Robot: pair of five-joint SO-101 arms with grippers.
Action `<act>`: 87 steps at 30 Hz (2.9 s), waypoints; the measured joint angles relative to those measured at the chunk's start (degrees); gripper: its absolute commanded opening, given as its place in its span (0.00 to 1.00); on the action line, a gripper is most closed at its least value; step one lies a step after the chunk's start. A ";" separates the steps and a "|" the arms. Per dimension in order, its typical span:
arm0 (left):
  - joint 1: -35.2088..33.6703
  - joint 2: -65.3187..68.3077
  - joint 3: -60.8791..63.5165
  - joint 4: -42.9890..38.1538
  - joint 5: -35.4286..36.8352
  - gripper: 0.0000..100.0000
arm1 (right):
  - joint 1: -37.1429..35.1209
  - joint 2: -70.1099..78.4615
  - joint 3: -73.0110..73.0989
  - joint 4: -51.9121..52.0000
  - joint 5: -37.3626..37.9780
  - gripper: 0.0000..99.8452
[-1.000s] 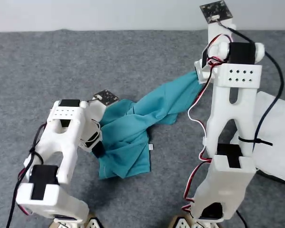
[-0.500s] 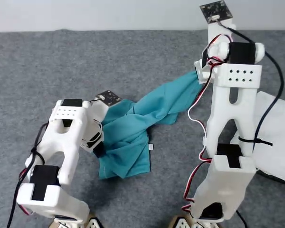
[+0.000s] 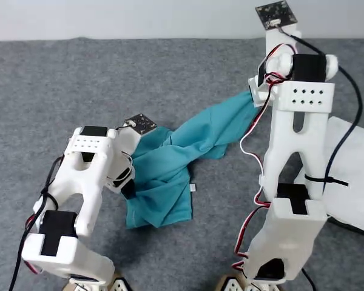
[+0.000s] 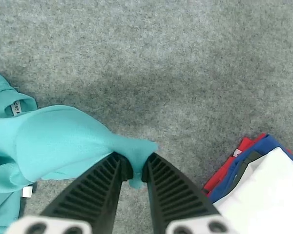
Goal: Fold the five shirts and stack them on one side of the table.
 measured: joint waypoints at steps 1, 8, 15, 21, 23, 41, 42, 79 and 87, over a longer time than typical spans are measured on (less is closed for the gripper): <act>0.00 0.00 0.00 -0.44 0.44 0.18 | 0.00 0.00 0.00 0.00 0.00 0.01; 0.88 0.00 0.00 -1.49 0.97 0.13 | 0.00 0.00 0.00 0.00 0.00 0.01; 2.55 0.00 0.00 -1.49 0.97 0.05 | -0.62 0.00 0.00 0.00 0.00 0.01; 2.55 0.00 -0.79 -0.70 0.97 0.01 | -0.97 0.00 0.00 0.00 0.00 0.01; 2.55 0.00 -2.81 1.49 0.97 0.01 | -0.97 0.00 0.00 0.00 0.00 0.01; 1.23 -24.53 -28.31 20.66 7.30 0.00 | -1.05 -14.33 0.00 0.00 0.00 0.01; 0.44 -26.11 -29.71 20.66 8.09 0.00 | -1.05 -16.00 0.00 0.00 0.00 0.01; -9.05 -38.59 -4.84 25.14 -17.05 0.01 | -1.05 -18.99 0.00 0.00 2.64 0.01; -9.05 -38.51 -20.92 24.70 -11.34 0.01 | -1.05 -25.32 -10.29 0.00 2.64 0.01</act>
